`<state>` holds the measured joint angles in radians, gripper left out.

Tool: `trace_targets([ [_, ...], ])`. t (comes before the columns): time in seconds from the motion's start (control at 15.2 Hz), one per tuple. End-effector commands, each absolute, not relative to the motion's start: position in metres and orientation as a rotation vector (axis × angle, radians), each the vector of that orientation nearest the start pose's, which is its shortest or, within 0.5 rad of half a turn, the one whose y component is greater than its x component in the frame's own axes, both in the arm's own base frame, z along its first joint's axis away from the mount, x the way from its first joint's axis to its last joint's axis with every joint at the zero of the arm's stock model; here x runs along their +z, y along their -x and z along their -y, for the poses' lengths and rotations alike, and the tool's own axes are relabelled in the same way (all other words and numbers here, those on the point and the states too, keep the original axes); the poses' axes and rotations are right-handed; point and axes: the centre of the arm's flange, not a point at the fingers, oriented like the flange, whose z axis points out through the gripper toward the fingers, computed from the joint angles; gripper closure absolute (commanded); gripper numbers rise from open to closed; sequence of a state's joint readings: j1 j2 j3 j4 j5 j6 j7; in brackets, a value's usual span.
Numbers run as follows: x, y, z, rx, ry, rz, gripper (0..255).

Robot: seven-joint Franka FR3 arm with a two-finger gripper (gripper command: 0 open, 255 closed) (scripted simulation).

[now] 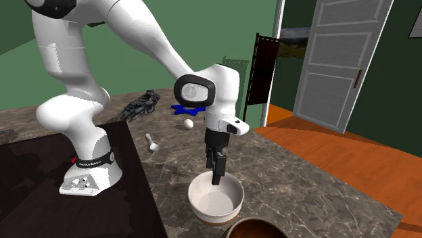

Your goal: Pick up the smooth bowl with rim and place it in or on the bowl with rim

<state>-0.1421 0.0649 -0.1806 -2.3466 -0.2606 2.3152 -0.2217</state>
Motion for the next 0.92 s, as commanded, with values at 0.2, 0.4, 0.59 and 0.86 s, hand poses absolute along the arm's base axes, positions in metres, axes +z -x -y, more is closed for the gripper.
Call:
trace_targets([
  [0.2, 0.2855, -0.468, 0.1649, 0.238, 3.292, 0.14, 0],
  [0.4, 0.2855, -0.468, 0.1649, 0.238, 3.292, 0.14, 0],
  [0.59, 0.2855, -0.468, 0.1649, 0.238, 3.292, 0.14, 255],
  [0.86, 0.2855, -0.468, 0.1649, 0.238, 3.292, 0.14, 255],
])
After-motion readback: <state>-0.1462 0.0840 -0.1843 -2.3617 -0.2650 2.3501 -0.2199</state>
